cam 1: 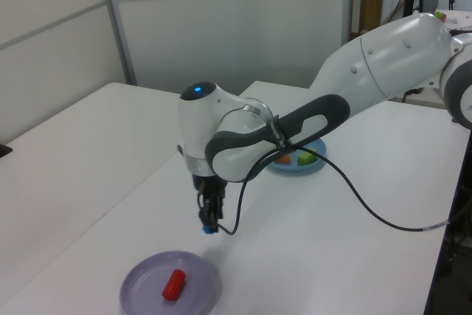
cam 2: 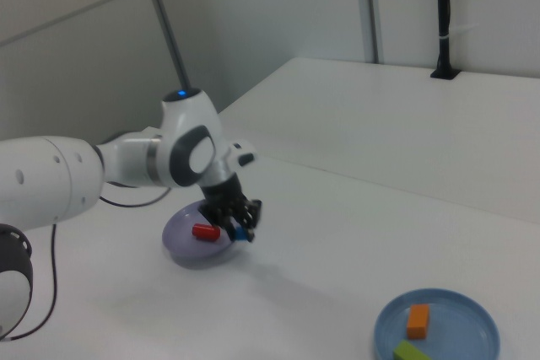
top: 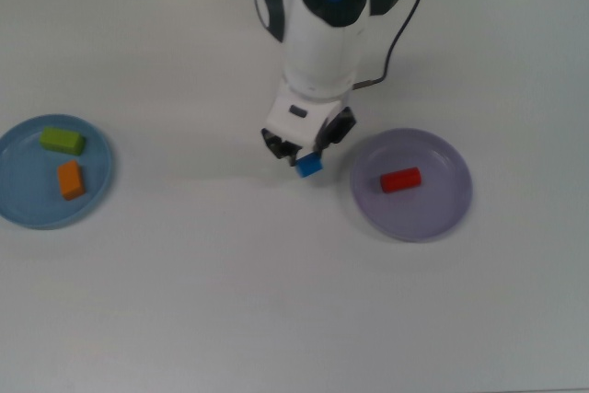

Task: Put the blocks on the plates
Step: 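Carry the blue cube onto the lavender plate beside the red block and release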

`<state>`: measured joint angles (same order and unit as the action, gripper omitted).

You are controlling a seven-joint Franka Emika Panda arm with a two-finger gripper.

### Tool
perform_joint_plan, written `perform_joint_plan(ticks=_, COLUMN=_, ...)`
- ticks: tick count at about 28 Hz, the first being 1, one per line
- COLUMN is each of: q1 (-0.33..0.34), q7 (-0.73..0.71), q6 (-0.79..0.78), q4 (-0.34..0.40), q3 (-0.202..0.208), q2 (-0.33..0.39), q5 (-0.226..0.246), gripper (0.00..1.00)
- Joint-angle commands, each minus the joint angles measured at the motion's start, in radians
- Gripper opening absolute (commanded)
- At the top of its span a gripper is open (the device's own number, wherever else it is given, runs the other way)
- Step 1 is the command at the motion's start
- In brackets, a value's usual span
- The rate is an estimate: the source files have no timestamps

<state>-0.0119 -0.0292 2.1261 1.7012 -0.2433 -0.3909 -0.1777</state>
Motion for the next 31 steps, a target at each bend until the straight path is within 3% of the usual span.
perform_joint_plan(ticks=1, q1=0.065, q7=0.075, q6=0.005, q4=-0.006, q3=-0.016, q2=0.009, q5=0.006, gripper=0.16)
perform_joint_plan(ticks=7, q1=0.127, q7=0.132, q6=0.018, q4=-0.021, q3=-0.016, q2=-0.012, q5=-0.002, gripper=0.17)
perform_joint_plan(ticks=13, q1=0.162, q7=0.289, q6=0.106, q4=-0.064, q3=-0.014, q2=-0.087, q5=-0.074, gripper=0.18)
perform_joint_plan(ticks=18, q1=0.173, q7=0.376, q6=0.123, q4=-0.087, q3=-0.013, q2=-0.121, q5=-0.143, gripper=0.25)
perform_joint_plan(ticks=21, q1=0.176, q7=0.39, q6=0.121, q4=-0.089, q3=-0.013, q2=-0.126, q5=-0.155, gripper=0.38)
perform_joint_plan(ticks=23, q1=0.174, q7=0.385, q6=0.118, q4=-0.092, q3=-0.013, q2=-0.12, q5=-0.152, gripper=0.51)
perform_joint_plan(ticks=24, q1=0.173, q7=0.384, q6=0.111, q4=-0.092, q3=-0.013, q2=-0.112, q5=-0.143, gripper=0.78)
perform_joint_plan(ticks=25, q1=0.171, q7=0.385, q6=0.109, q4=-0.092, q3=-0.011, q2=-0.105, q5=-0.141, gripper=0.94)
perform_joint_plan(ticks=26, q1=0.17, q7=0.387, q6=0.106, q4=-0.092, q3=-0.011, q2=-0.098, q5=-0.141, gripper=1.0)
perform_joint_plan(ticks=31, q1=0.162, q7=0.387, q6=0.063, q4=-0.091, q3=-0.011, q2=-0.071, q5=-0.141, gripper=1.0)
